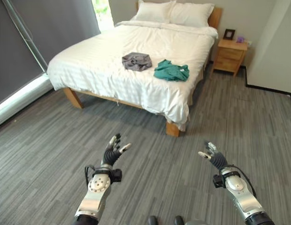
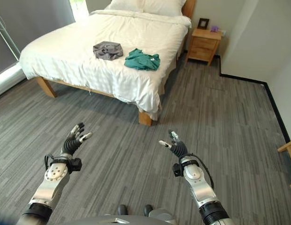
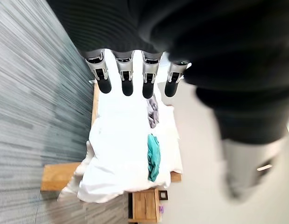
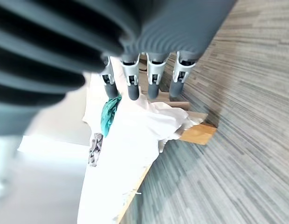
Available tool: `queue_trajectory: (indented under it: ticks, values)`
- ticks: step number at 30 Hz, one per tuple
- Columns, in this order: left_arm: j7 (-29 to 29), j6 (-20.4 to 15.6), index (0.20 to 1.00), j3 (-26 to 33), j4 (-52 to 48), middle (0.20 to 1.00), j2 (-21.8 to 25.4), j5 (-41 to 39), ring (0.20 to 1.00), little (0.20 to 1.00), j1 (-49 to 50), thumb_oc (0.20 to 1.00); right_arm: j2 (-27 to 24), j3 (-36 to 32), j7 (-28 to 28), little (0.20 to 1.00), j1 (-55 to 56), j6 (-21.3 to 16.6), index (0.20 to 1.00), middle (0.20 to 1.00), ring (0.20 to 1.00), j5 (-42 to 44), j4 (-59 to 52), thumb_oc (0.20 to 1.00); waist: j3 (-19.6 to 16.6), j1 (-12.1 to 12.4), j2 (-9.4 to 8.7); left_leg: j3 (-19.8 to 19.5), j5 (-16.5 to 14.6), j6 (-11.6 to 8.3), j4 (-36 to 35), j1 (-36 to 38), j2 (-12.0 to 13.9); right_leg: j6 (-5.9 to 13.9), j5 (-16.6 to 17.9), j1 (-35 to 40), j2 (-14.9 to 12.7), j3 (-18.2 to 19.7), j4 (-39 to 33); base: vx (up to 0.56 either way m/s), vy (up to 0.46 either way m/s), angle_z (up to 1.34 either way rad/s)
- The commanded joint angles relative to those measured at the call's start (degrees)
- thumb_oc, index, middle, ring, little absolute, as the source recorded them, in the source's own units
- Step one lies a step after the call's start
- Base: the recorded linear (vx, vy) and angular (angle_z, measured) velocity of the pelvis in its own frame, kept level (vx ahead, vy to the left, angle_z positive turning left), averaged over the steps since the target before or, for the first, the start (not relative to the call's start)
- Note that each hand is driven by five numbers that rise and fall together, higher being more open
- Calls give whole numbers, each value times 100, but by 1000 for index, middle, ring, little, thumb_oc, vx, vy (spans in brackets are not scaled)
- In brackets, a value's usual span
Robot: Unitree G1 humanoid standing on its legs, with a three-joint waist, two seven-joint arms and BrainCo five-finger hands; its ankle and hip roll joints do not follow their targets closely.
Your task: Pick up bed clothes into laundry basket.
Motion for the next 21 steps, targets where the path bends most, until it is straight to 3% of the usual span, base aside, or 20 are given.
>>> queue_trajectory:
  ticks: [1, 5, 7, 9, 10, 11, 12, 13, 14, 18, 19, 21]
  values:
    - [184, -372, 1000, 69, -442, 1000, 95, -193, 1000, 1000, -73, 1000, -54, -102, -91, 1000, -382, -386, 1000, 1000, 1000, 206, -513, 1000, 258, -46, -79, -383, -248, -472, 2, 404, 556, 436, -506, -30, -548, 274, 111, 22, -64, 8]
    - [257, -465, 1000, 161, -779, 1000, 92, -318, 1000, 1000, -13, 1000, -279, -213, -137, 1000, -551, -495, 1000, 1000, 1000, 111, -971, 1000, 312, 30, -134, -563, -274, -549, 136, 352, 633, 325, -641, -53, -472, 263, 237, 14, -118, 29]
    - [226, -433, 1000, 134, -816, 1000, 108, -449, 1000, 1000, -10, 1000, -302, -191, -154, 1000, -626, -511, 1000, 1000, 1000, 191, -1100, 1000, 491, 89, -218, -588, -452, -605, 1033, -33, 652, 248, -681, -100, -491, 242, 322, -61, -150, 23]
    - [231, -398, 1000, 61, -841, 1000, 93, -525, 1000, 1000, -81, 1000, -322, -243, -171, 1000, -560, -537, 1000, 1000, 1000, 279, -1253, 1000, 743, 200, -330, -628, -67, -746, 2318, -776, 683, 113, -679, 19, -540, 206, 319, 36, -187, 23]
    - [211, -341, 1000, -30, -773, 1000, -40, -579, 1000, 1000, -82, 1000, -293, -367, -286, 1000, -352, -481, 1000, 1000, 1000, 308, -1229, 1000, 910, 307, -402, -255, 194, -708, 3151, -1738, 740, 44, -793, 348, -598, -33, 185, 376, -111, 62]
    - [169, -310, 1000, 19, -736, 1000, -87, -522, 1000, 1000, 43, 1000, -237, -370, -287, 1000, -216, -440, 1000, 1000, 1000, 302, -1203, 1000, 862, 410, -368, -33, -50, -593, 2657, -2027, 661, 117, -914, 509, -656, -34, 70, 397, -35, 73]
    - [168, -308, 1000, 17, -742, 1000, -88, -519, 1000, 1000, 57, 1000, -237, -368, -286, 1000, -203, -438, 1000, 1000, 1000, 300, -1208, 1000, 846, 414, -390, -12, -64, -580, 2638, -2008, 633, 129, -927, 520, -689, -32, 58, 387, 104, 54]
    - [129, -285, 1000, 50, -744, 1000, -105, -455, 1000, 1000, 141, 1000, -225, -354, -255, 1000, -158, -436, 1000, 1000, 1000, 274, -1192, 1000, 808, 479, -329, -4, 9, -583, 2178, -2032, 549, 173, -1007, 563, -681, 4, 16, 552, 215, -3]
    - [107, -239, 1000, 35, -641, 1000, -177, -367, 1000, 1000, 223, 1000, -243, -298, -250, 1000, -207, -424, 1000, 1000, 1000, 196, -1092, 1000, 794, 668, -139, -125, 469, -668, 802, -2253, 564, 284, -1302, 736, -681, 135, 4, 552, 208, -25]
    - [59, -228, 1000, -9, -592, 1000, -204, -390, 1000, 1000, 239, 1000, -240, -262, -257, 1000, -237, -401, 1000, 1000, 1000, 119, -980, 1000, 761, 736, -110, -216, 632, -669, 392, -2221, 577, 372, -1527, 979, -785, 206, 4, 420, 144, -49]
    - [35, -215, 1000, -37, -576, 1000, -168, -354, 1000, 1000, 230, 1000, -210, -230, -243, 1000, -222, -384, 1000, 1000, 1000, 26, -976, 1000, 689, 766, -90, -304, 906, -625, 360, -2132, 559, 420, -1587, 1134, -885, 269, 23, 470, 166, -27]
    - [-2, -180, 1000, -116, -541, 1000, -105, -303, 1000, 1000, 172, 1000, -153, -189, -205, 1000, -209, -394, 1000, 1000, 1000, -37, -957, 1000, 658, 772, -202, -306, 890, -499, 300, -1852, 430, 546, -1507, 971, -1057, 310, 668, 420, 163, -17]
